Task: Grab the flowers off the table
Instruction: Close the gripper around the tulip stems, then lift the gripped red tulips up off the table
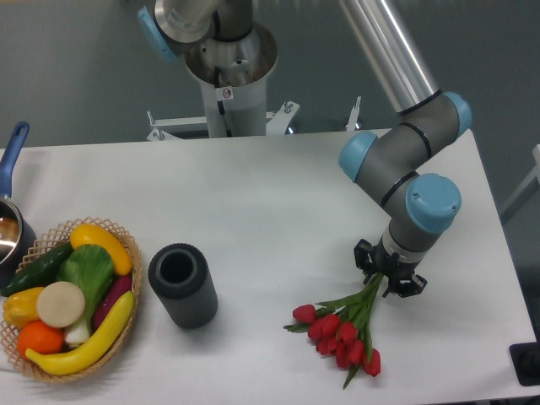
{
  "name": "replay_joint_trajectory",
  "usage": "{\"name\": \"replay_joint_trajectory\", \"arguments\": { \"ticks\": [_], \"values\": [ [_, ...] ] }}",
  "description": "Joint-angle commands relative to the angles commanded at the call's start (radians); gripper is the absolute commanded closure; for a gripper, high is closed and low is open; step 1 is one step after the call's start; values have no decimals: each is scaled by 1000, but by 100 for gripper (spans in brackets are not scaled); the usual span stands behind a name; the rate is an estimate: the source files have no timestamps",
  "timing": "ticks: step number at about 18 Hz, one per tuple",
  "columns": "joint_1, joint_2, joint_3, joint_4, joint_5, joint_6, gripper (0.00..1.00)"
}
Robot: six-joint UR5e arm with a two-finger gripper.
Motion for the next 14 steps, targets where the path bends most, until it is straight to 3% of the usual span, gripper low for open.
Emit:
{"name": "replay_joint_trajectory", "arguments": {
  "ticks": [1, 7, 11, 14],
  "values": [
    [0, 0, 0, 0, 0, -9, 77],
    [2, 11, -5, 0, 2, -12, 89],
    [6, 21, -6, 0, -2, -11, 90],
    [15, 64, -5, 2, -8, -11, 90]
  ]
}}
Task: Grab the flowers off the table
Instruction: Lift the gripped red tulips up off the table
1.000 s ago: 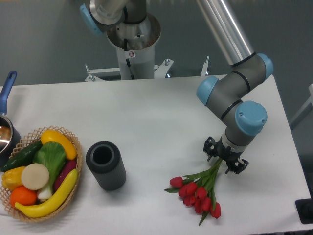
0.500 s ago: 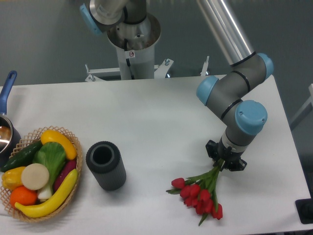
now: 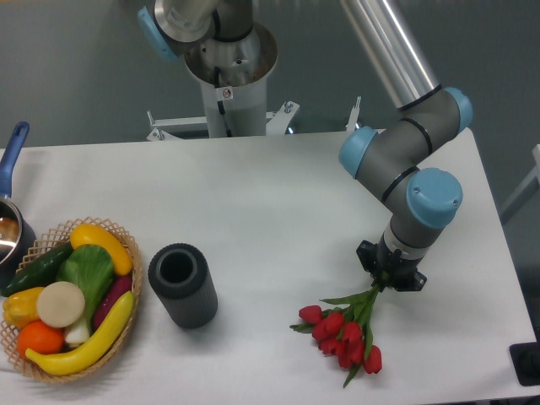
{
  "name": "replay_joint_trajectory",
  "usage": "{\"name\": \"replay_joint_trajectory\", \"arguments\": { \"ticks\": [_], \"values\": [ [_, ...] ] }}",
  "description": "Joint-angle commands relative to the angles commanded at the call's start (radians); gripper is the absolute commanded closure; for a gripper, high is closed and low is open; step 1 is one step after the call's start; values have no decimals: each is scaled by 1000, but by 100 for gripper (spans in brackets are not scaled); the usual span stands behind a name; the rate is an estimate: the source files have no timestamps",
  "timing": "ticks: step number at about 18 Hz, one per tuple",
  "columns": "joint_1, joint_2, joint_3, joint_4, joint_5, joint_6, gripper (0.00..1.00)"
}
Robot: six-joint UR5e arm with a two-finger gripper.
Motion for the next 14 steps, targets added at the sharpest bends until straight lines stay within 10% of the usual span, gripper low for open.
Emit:
{"name": "replay_joint_trajectory", "arguments": {
  "ticks": [14],
  "values": [
    [149, 206, 2, 8, -634, -100, 90]
  ]
}}
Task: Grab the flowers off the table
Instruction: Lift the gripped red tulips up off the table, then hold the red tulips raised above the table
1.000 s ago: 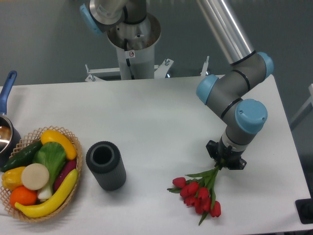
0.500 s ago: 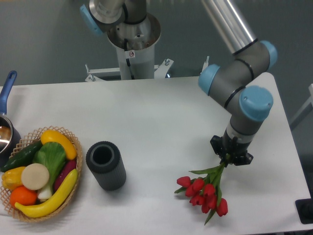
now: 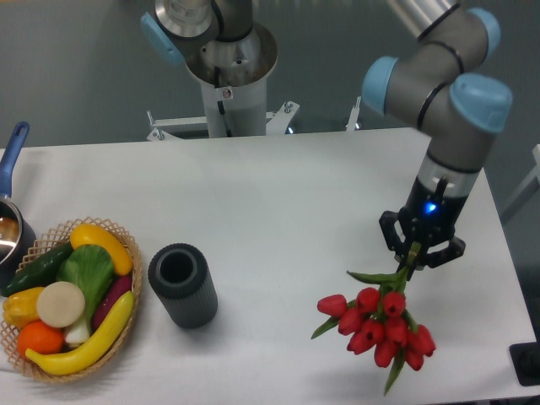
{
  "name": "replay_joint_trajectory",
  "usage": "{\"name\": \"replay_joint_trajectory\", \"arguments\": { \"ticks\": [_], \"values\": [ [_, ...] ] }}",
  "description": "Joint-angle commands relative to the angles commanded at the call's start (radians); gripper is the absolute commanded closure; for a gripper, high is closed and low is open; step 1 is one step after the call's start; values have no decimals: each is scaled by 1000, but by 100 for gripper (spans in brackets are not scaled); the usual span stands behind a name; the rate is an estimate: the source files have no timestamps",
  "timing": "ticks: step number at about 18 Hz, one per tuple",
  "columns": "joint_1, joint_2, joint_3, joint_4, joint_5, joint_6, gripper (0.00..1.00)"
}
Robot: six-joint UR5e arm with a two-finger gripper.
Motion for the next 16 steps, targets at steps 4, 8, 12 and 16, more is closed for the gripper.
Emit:
{"name": "replay_joint_trajectory", "arguments": {
  "ticks": [4, 8, 12, 16],
  "values": [
    [63, 34, -23, 0, -247, -24, 89],
    [110, 45, -43, 2, -388, -45, 89],
    [115, 43, -49, 6, -424, -38, 89],
    [118, 43, -51, 6, -455, -40, 89]
  ]
}}
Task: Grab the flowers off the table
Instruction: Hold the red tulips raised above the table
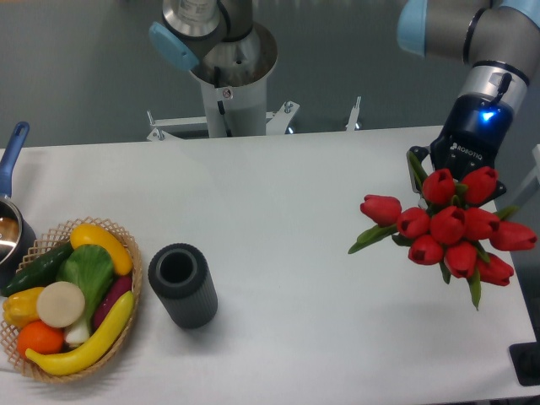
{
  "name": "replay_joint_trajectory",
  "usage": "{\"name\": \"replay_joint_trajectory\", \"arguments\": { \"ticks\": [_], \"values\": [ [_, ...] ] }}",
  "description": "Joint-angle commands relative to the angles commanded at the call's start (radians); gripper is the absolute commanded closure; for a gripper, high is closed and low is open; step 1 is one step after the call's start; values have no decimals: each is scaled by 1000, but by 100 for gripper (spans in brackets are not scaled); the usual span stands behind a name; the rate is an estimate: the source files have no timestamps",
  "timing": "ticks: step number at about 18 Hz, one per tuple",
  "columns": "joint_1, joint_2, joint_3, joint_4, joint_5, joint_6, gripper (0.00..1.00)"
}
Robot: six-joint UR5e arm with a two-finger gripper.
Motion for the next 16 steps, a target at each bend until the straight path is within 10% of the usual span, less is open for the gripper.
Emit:
{"name": "replay_joint_trajectory", "arguments": {
  "ticks": [16],
  "values": [
    [3, 0, 2, 20, -26, -2, 89]
  ]
}}
